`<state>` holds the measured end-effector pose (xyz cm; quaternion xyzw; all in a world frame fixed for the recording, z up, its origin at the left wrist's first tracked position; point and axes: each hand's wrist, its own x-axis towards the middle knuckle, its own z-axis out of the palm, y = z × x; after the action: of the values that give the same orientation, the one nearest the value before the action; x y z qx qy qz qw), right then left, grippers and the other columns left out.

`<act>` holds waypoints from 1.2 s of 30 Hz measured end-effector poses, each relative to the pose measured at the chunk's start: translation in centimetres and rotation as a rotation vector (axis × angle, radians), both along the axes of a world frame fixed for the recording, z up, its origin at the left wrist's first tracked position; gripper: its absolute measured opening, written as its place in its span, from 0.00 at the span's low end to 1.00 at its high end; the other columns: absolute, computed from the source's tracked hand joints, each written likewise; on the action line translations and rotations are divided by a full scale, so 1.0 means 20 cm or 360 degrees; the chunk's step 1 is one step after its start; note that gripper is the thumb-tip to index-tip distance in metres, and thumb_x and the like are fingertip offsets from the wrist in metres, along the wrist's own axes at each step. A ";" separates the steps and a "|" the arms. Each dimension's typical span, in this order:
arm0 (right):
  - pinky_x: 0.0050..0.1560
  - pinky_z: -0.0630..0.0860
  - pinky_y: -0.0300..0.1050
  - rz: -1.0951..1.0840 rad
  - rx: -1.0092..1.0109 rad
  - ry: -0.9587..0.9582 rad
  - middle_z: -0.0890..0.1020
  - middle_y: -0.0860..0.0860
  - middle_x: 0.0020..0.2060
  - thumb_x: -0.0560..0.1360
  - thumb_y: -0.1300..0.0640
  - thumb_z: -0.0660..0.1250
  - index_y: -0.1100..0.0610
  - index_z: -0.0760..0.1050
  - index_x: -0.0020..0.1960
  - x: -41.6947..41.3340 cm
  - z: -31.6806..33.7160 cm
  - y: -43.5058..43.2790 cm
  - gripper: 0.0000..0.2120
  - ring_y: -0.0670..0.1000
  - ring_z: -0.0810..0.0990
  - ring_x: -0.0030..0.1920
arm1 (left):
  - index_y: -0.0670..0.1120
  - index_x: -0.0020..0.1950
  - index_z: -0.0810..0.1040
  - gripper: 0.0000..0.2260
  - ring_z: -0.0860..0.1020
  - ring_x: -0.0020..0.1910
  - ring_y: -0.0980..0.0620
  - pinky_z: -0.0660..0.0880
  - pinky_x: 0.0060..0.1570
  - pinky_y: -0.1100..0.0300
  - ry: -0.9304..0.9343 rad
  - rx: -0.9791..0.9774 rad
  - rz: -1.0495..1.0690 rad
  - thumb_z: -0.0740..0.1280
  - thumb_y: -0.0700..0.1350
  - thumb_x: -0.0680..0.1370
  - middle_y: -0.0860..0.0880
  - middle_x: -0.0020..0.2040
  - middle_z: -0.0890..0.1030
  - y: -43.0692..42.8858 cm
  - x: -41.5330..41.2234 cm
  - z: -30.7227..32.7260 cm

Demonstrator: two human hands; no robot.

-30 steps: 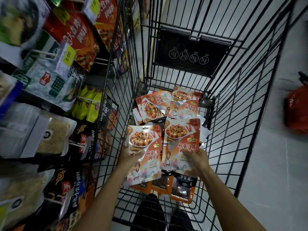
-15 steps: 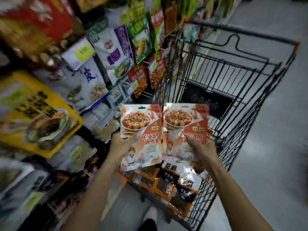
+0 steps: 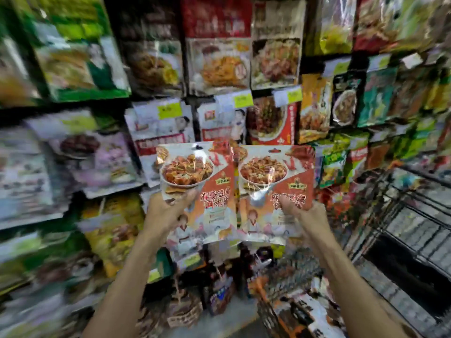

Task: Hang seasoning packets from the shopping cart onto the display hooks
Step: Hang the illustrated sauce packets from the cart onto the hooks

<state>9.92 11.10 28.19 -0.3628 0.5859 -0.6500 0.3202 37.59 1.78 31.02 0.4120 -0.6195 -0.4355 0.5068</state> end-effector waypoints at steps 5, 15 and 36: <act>0.33 0.76 0.32 0.0339 -0.0214 0.0104 0.86 0.45 0.38 0.66 0.46 0.75 0.52 0.82 0.41 0.53 0.25 -0.23 0.11 0.42 0.84 0.37 | 0.50 0.26 0.76 0.14 0.68 0.19 0.53 0.67 0.20 0.63 0.0089 -0.0216 0.0351 0.74 0.54 0.67 0.52 0.21 0.72 0.07 0.59 0.25; 0.30 0.73 0.28 0.0882 -0.0399 0.0030 0.85 0.43 0.36 0.69 0.49 0.74 0.54 0.81 0.44 1.83 0.42 -0.49 0.09 0.40 0.83 0.36 | 0.49 0.22 0.68 0.20 0.62 0.17 0.52 0.66 0.20 0.60 0.0147 -0.0470 0.0829 0.74 0.50 0.67 0.52 0.19 0.63 0.28 1.80 0.48; 0.28 0.73 0.29 0.1051 -0.0042 -0.0091 0.84 0.45 0.35 0.71 0.55 0.74 0.55 0.79 0.43 3.18 0.29 -0.70 0.06 0.39 0.82 0.32 | 0.47 0.34 0.78 0.12 0.63 0.23 0.53 0.65 0.23 0.59 0.0046 -0.0410 0.1151 0.74 0.54 0.65 0.46 0.26 0.66 0.26 3.14 0.42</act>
<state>73.55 -2.85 33.98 -0.5189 0.4191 -0.5285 0.5251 100.31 7.05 39.35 0.5307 -0.4766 -0.1528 0.6840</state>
